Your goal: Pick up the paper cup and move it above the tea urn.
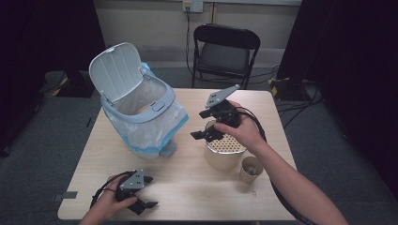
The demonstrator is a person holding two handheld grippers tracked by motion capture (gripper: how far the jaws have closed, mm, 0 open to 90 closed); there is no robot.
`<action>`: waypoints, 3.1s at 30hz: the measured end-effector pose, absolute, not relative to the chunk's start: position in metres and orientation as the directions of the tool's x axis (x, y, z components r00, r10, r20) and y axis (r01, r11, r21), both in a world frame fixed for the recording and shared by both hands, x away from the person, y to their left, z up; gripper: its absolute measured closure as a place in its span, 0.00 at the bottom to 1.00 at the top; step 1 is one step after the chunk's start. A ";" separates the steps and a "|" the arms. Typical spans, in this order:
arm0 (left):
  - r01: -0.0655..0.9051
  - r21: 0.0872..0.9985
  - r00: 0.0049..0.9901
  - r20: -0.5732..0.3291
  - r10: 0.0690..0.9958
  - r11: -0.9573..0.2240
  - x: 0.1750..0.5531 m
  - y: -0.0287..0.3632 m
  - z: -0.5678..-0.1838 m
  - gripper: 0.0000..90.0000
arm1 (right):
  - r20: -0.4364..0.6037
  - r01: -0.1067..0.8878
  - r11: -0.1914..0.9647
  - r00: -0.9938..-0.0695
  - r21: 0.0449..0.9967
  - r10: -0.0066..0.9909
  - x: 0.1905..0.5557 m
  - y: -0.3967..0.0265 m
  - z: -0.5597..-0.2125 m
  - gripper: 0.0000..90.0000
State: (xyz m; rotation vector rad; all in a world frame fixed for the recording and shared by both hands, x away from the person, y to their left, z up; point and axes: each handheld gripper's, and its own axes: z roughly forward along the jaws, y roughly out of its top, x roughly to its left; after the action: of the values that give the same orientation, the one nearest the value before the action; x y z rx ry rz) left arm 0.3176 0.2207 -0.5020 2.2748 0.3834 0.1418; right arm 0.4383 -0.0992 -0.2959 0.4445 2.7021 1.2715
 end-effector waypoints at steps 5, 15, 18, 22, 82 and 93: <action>0.229 0.741 0.947 -0.021 0.319 -0.631 0.317 0.221 -0.502 0.13 | 0.020 0.224 0.603 -0.945 0.766 0.325 0.437 -0.109 -0.302 0.18; 0.230 0.741 0.947 -0.021 0.320 -0.632 0.317 0.221 -0.502 0.13 | 0.034 0.240 0.593 -0.941 0.769 0.337 0.433 -0.127 -0.312 0.18; 0.230 0.741 0.947 -0.022 0.320 -0.631 0.317 0.221 -0.502 0.13 | 0.035 0.244 0.589 -0.939 0.771 0.343 0.431 -0.132 -0.314 0.18; 0.230 0.740 0.947 -0.021 0.320 -0.632 0.317 0.221 -0.502 0.13 | 0.037 0.252 0.586 -0.935 0.770 0.354 0.429 -0.140 -0.316 0.18; 0.229 0.740 0.947 -0.020 0.319 -0.632 0.317 0.221 -0.502 0.13 | 0.074 0.359 0.537 -0.875 0.763 0.478 0.394 -0.248 -0.371 0.16; 0.229 0.740 0.947 -0.020 0.319 -0.632 0.317 0.221 -0.502 0.13 | 0.078 0.374 0.533 -0.865 0.759 0.496 0.388 -0.260 -0.383 0.16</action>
State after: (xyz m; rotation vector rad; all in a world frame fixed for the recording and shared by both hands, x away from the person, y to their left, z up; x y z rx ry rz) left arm 0.3174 0.2208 -0.5018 2.2798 0.3841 0.1427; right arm 0.3878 -0.2596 -0.3833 0.7485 2.6185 1.2431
